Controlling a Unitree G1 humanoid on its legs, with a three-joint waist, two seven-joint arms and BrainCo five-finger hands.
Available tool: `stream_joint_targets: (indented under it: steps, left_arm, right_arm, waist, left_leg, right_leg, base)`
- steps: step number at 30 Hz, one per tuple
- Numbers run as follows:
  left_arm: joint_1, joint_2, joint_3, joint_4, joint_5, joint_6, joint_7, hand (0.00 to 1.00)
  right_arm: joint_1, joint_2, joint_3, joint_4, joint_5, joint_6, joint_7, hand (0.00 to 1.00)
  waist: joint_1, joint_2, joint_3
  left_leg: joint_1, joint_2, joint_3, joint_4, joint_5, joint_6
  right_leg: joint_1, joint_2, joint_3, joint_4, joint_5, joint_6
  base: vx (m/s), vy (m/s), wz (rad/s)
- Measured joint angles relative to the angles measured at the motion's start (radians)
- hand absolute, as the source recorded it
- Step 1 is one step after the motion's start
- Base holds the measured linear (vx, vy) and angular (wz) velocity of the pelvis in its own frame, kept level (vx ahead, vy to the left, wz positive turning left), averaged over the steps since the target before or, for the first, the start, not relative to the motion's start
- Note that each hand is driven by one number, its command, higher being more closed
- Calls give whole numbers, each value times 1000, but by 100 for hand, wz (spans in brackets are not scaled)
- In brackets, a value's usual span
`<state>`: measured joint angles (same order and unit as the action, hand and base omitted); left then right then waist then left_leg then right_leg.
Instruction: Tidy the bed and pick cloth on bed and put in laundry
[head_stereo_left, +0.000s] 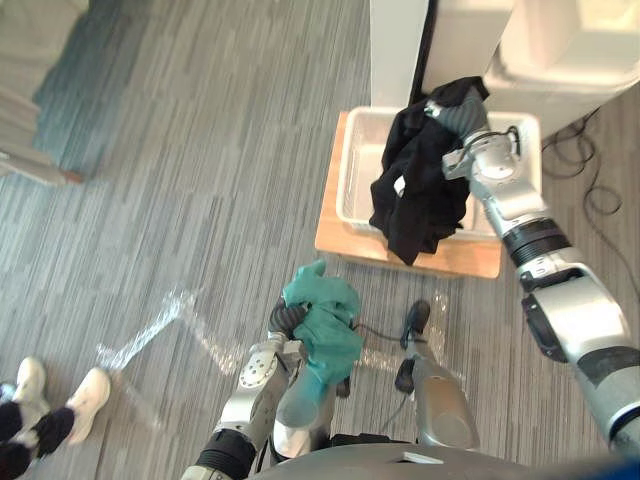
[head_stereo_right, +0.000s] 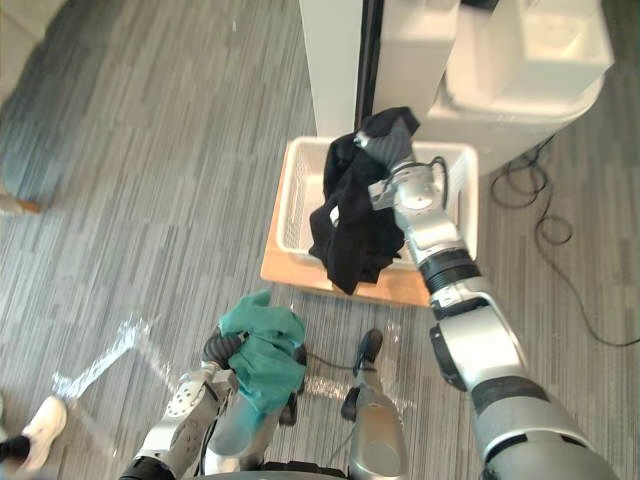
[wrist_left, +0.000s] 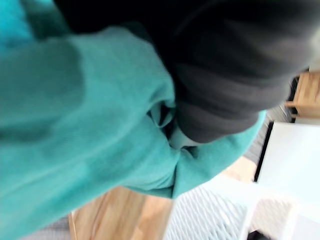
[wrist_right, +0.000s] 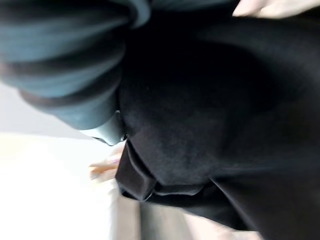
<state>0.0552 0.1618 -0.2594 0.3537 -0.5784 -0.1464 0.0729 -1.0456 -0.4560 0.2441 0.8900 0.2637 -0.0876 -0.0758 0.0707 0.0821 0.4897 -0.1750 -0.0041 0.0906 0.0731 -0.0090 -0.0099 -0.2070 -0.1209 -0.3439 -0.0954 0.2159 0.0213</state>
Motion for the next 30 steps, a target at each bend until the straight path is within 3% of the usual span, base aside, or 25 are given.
stream_joint_targets:
  steps: [4, 10, 14, 16, 19, 23, 26, 30]
  left_arm:
    - [3, -2, 3, -17, -1, -26, 0, 100]
    - [3, 7, 59, -112, 2, -92, 18, 100]
    - [15, 17, 130, -230, 64, -112, 64, 100]
    - [27, 47, 191, -311, 143, -112, 87, 100]
    - [48, 87, 276, -388, 180, -103, 86, 100]
    - [1, 143, 342, -427, 243, -96, 75, 100]
    - [-25, 166, 350, -453, 259, -96, 42, 100]
    - [-51, 177, 349, -454, 286, -96, 38, 100]
  right_arm:
    - [0, -52, -13, 127, 0, -12, 35, 0]
    - [8, -70, -52, 190, -1, -86, 74, 0]
    - [120, -65, -122, 91, -7, -132, 71, 0]
    - [244, -44, -121, -16, -53, -140, 68, 0]
    - [423, 6, -114, -143, -133, -133, 49, 0]
    - [586, 47, -88, -227, -257, -66, 21, 0]
    - [648, 47, -73, -249, -288, -28, -5, 0]
    - [734, 53, -73, -282, -288, 11, -14, 0]
  waist:
    - [-5, 19, 10]
    - [-7, 45, 9]
    - [-2, 49, -9]
    - [-4, 46, -64]
    - [-8, 32, -158]
    - [-31, -8, -258]
    - [-39, -46, -296]
    - [-54, -69, -343]
  left_leg:
    - [-10, -1, 3, 4, -1, 4]
    - [4, -2, 13, 18, -12, 8]
    - [42, 6, 27, 25, -32, 8]
    - [58, 13, 46, 14, -39, 4]
    - [90, 30, 80, -4, -53, -6]
    - [144, 54, 106, -20, -68, -21]
    - [166, 66, 131, -19, -77, -26]
    - [198, 76, 168, -19, -95, -28]
  right_leg:
    - [-12, -1, 7, 0, 0, 0]
    - [2, -1, 22, 0, 0, 0]
    - [38, 9, 34, -1, -10, -10]
    - [40, 18, 58, -1, -16, -11]
    - [45, 37, 83, -1, -27, -16]
    - [81, 65, 105, -2, -44, -20]
    - [96, 78, 125, -3, -44, -21]
    - [117, 87, 149, -7, -46, -23]
  base:
    - [64, 24, -4]
    - [38, 33, -6]
    - [24, 17, -10]
    - [71, 11, -29]
    - [124, 5, -37]
    - [113, -8, -25]
    - [42, 7, -25]
    - [6, 31, -23]
